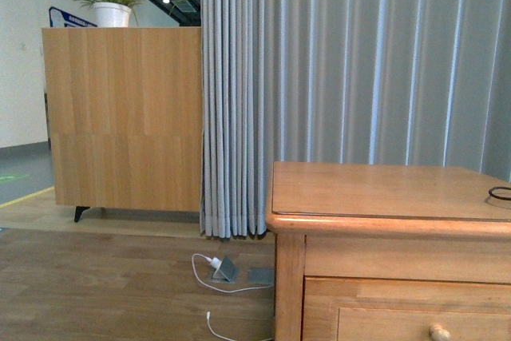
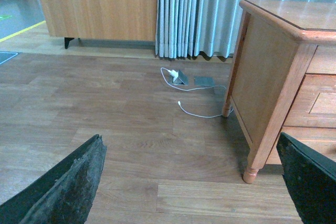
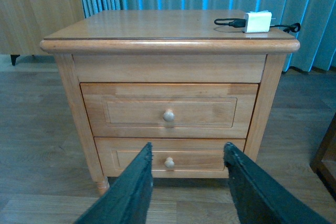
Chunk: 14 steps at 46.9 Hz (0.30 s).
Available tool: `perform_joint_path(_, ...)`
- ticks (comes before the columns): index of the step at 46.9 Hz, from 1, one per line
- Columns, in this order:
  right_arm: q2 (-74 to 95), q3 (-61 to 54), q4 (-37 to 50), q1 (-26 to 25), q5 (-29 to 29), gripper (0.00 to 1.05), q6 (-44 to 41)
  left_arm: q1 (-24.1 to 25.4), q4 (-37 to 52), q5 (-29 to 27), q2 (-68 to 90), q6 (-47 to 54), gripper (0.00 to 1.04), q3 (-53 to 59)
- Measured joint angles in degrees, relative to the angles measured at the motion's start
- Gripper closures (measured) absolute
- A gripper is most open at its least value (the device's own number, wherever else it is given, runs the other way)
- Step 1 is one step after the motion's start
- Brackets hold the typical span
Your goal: Place pink marker in drawer with both arms
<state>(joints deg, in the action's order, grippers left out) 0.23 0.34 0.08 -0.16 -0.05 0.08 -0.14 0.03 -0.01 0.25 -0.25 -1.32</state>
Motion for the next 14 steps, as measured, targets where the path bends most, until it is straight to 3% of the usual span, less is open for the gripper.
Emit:
perform_joint_path(11, 0.00, 0.00, 0.00, 0.00, 0.00, 0.08, 0.00, 0.00, 0.00, 0.00, 0.00, 0.00, 0.06, 0.00)
perform_joint_path(14, 0.00, 0.00, 0.00, 0.00, 0.00, 0.09, 0.04, 0.00, 0.00, 0.00, 0.00, 0.00, 0.06, 0.00)
